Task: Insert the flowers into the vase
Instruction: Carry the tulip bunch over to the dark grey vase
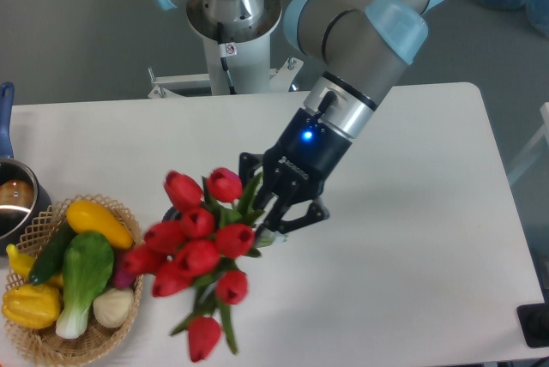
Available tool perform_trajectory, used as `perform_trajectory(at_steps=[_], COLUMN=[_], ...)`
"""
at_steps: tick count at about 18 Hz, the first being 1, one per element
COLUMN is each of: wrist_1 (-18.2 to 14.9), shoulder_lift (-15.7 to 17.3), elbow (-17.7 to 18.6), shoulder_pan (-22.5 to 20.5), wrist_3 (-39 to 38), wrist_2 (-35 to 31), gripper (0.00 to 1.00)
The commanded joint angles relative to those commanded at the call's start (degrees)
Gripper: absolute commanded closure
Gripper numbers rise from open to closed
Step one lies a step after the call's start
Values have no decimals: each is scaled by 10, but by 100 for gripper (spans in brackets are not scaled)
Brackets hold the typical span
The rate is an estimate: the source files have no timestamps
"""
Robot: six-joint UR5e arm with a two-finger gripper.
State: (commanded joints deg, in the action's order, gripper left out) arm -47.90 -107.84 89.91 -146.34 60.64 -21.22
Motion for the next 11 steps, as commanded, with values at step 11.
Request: perform_trajectory(at_steps=[11], wrist_1=[2], shoulder_lift=[28], elbow=[87], shoulder_pan=[4], wrist_3=[32], wrist_2=[117], gripper=[92])
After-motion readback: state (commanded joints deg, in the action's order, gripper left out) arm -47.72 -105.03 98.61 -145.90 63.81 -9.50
